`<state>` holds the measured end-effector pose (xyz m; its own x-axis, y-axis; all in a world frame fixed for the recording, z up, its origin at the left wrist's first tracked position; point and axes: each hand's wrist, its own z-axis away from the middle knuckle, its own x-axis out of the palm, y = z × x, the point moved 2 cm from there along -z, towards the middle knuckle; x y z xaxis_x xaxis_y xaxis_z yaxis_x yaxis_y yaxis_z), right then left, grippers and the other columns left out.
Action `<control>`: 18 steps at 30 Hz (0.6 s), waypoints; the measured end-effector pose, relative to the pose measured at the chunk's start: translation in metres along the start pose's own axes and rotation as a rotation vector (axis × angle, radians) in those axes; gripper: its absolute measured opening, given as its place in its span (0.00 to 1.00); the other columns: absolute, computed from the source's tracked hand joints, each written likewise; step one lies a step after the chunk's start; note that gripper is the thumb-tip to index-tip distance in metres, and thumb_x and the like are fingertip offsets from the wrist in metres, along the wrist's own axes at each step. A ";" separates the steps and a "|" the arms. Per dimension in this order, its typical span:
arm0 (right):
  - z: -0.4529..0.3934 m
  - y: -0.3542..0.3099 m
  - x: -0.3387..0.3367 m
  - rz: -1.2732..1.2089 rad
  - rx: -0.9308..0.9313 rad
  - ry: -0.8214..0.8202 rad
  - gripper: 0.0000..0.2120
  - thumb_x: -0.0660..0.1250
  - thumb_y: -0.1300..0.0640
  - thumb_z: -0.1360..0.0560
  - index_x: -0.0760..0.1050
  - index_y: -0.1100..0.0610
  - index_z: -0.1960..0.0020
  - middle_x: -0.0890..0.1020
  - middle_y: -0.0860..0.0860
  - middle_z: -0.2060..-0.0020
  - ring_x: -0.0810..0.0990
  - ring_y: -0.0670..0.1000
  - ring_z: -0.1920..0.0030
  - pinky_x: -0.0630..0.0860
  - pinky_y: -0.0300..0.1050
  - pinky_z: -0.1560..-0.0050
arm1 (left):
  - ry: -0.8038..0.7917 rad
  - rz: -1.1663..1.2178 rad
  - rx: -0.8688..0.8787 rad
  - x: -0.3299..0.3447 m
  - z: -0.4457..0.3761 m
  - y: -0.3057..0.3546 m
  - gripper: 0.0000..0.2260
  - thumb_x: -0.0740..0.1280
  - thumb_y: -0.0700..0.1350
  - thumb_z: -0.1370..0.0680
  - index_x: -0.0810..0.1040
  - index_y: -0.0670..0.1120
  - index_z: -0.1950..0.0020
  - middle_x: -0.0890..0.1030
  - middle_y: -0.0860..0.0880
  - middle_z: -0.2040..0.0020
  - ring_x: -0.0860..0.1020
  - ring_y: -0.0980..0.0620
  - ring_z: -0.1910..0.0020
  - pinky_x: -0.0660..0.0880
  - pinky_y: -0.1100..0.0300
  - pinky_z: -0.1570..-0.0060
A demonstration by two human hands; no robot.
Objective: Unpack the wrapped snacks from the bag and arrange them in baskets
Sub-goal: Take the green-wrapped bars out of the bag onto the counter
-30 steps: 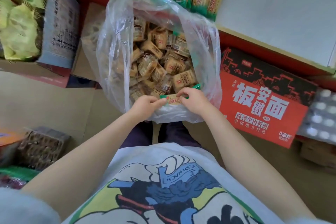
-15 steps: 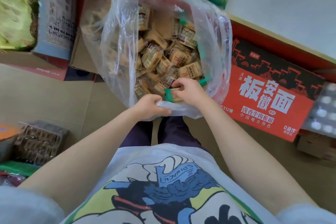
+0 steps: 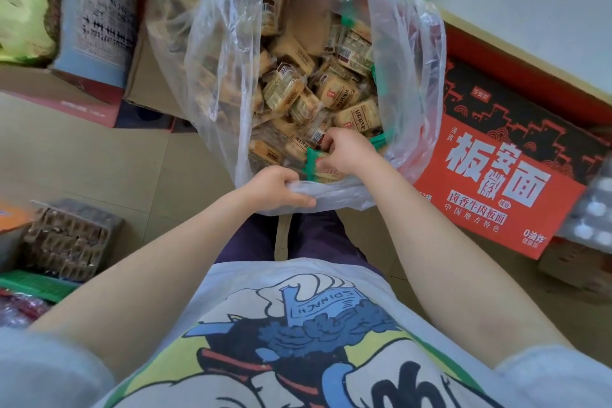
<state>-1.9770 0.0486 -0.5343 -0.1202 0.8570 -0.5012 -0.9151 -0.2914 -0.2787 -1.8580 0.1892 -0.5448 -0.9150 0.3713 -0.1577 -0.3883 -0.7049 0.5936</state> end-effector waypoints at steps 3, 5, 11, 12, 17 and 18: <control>0.010 -0.003 -0.020 -0.237 -0.036 0.066 0.26 0.75 0.50 0.26 0.76 0.57 0.31 0.81 0.52 0.39 0.79 0.51 0.42 0.74 0.43 0.45 | 0.062 0.121 0.000 -0.010 0.003 0.006 0.21 0.80 0.55 0.32 0.69 0.48 0.64 0.69 0.53 0.65 0.67 0.54 0.65 0.61 0.60 0.66; 0.022 -0.006 -0.041 -0.497 -0.041 0.125 0.19 0.74 0.52 0.25 0.78 0.55 0.37 0.82 0.49 0.46 0.81 0.47 0.53 0.75 0.39 0.56 | 0.133 0.238 0.005 -0.021 0.004 0.016 0.17 0.79 0.55 0.31 0.75 0.48 0.57 0.76 0.54 0.61 0.72 0.57 0.62 0.69 0.66 0.64; 0.062 -0.012 -0.099 -1.141 -0.079 0.256 0.09 0.70 0.59 0.22 0.75 0.56 0.43 0.85 0.52 0.51 0.82 0.48 0.57 0.78 0.41 0.60 | 0.202 0.718 0.105 -0.068 0.016 0.093 0.17 0.72 0.51 0.23 0.76 0.49 0.36 0.85 0.48 0.45 0.84 0.50 0.47 0.81 0.50 0.45; 0.067 -0.013 -0.108 -1.161 -0.127 0.267 0.11 0.71 0.61 0.22 0.74 0.56 0.42 0.85 0.52 0.49 0.83 0.50 0.54 0.80 0.43 0.55 | 0.222 0.776 0.126 -0.076 0.018 0.109 0.16 0.71 0.50 0.21 0.77 0.47 0.36 0.85 0.47 0.45 0.85 0.49 0.48 0.81 0.51 0.45; 0.088 -0.009 -0.163 -1.096 -0.233 0.291 0.10 0.70 0.57 0.21 0.76 0.50 0.40 0.83 0.54 0.46 0.84 0.52 0.49 0.82 0.45 0.54 | 0.254 0.820 0.232 -0.115 0.017 0.180 0.13 0.72 0.48 0.22 0.81 0.42 0.42 0.86 0.41 0.50 0.84 0.41 0.50 0.80 0.47 0.45; 0.090 -0.005 -0.175 -1.097 -0.227 0.273 0.07 0.69 0.55 0.20 0.78 0.51 0.43 0.84 0.55 0.48 0.84 0.53 0.52 0.82 0.46 0.57 | 0.258 0.770 0.248 -0.121 0.014 0.193 0.09 0.73 0.48 0.23 0.82 0.44 0.47 0.86 0.44 0.55 0.84 0.43 0.54 0.81 0.49 0.47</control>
<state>-1.9860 -0.0618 -0.3718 0.8100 0.5842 -0.0511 -0.3824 0.4601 -0.8013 -1.8204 0.0167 -0.4005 -0.9221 -0.3288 0.2041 0.3610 -0.5406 0.7599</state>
